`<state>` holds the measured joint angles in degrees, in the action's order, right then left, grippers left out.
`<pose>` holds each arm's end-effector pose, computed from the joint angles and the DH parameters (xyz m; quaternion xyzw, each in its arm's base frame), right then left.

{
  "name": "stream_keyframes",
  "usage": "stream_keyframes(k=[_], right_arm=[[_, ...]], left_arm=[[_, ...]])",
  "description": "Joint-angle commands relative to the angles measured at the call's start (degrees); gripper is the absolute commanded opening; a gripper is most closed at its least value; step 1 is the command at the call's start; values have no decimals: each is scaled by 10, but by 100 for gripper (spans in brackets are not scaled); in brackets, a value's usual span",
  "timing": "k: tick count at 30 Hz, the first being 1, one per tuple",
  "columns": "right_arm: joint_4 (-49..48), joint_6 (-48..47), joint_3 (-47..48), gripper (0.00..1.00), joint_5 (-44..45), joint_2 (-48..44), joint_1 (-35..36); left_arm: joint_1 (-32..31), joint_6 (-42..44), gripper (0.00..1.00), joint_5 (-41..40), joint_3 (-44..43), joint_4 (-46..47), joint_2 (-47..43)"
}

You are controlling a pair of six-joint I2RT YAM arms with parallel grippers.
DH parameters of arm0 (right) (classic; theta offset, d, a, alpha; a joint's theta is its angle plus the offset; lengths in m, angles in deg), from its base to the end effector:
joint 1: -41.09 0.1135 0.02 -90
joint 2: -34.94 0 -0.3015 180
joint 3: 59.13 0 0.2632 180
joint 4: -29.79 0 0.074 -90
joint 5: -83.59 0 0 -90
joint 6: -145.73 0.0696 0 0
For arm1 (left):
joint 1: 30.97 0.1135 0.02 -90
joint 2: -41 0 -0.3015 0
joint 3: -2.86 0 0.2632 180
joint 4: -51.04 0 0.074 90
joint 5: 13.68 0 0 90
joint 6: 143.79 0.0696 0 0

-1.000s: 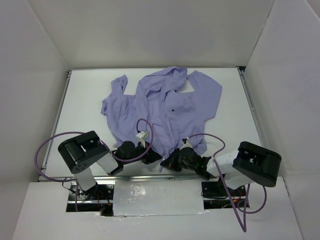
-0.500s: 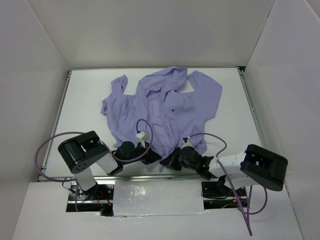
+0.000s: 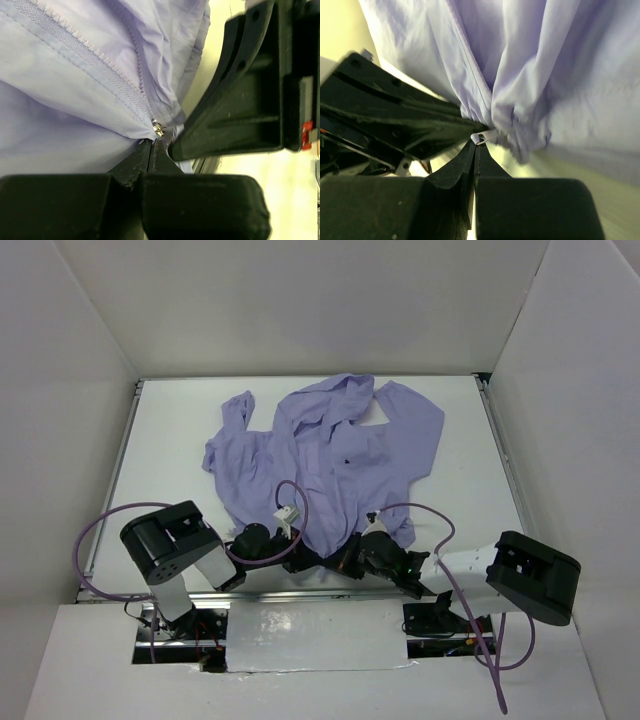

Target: Zip up the jacket

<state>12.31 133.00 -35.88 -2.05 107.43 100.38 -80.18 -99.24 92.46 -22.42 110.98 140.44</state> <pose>0.1185 0.1891 0.1262 0.1547 0.8594 0.4395 0.2108 0.1669 -0.2230 0.1231 0.1118 0.7781 -0.5222 0.3307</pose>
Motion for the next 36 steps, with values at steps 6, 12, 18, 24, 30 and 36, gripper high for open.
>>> stream_keyframes(k=[6, 12, 18, 24, 30, 36], right_arm=[[-5, -46, 22, 0, 6, 12, -47], [-26, -53, 14, 0, -17, 22, -70], [-70, -45, -3, 0, -63, 34, -87], [-122, -26, -18, 0, -99, 58, -111], [-150, -6, -19, 0, -97, 78, -124], [-148, -2, -15, 0, -109, 64, -141]], left_arm=[[2, 2, 0, 30, -8, 103, 15], [1, 0, 0, 37, -9, 113, 22], [1, 4, 0, 45, -9, 115, 21], [1, 5, 0, 53, -6, 129, 26], [1, 4, 0, 61, 0, 148, 27], [0, 2, 0, 62, 1, 154, 29]])
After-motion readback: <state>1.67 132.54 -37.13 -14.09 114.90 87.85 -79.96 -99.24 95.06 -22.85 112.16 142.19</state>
